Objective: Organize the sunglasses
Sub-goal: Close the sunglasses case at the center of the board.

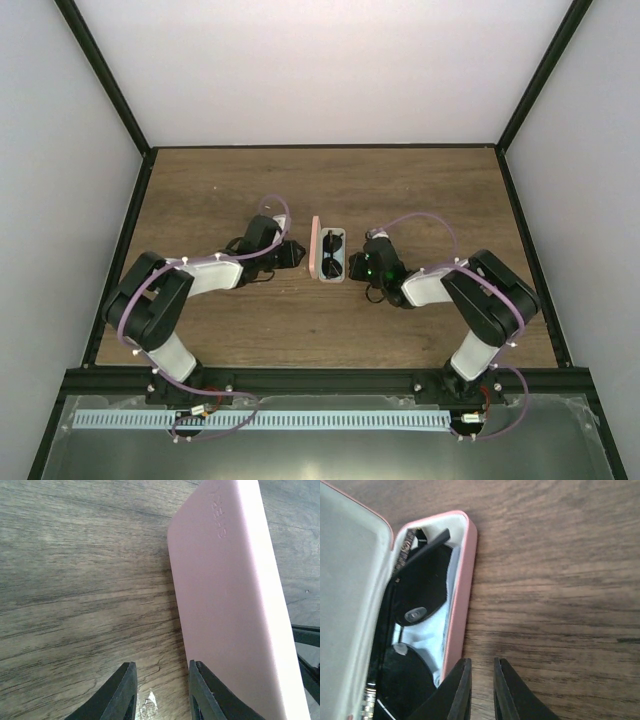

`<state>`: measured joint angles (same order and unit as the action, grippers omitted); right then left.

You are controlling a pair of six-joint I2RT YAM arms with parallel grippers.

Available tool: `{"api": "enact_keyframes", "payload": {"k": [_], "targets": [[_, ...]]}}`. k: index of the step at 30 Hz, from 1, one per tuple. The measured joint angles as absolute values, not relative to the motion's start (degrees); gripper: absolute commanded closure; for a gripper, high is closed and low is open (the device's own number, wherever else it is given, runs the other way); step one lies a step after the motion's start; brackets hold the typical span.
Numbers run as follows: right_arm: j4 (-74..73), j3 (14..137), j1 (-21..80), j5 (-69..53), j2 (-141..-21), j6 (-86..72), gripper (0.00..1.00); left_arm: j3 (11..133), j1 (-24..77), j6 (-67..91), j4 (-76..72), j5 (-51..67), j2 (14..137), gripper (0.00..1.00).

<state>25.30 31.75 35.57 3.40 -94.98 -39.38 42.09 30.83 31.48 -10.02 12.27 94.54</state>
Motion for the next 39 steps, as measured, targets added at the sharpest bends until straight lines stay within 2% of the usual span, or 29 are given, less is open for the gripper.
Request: {"api": "enact_keyframes", "payload": {"k": [14, 39], "targets": [[25.54, 31.77, 35.57, 1.78, -96.16, -38.37, 0.87, 43.68, 31.66, 31.53, -6.31, 9.65, 89.91, 0.68], [26.72, 32.14, 35.44, -0.43, -97.34, -38.39, 0.87, 49.5, 37.67, 31.55, -4.71, 9.23, 93.1, 0.68]]}}
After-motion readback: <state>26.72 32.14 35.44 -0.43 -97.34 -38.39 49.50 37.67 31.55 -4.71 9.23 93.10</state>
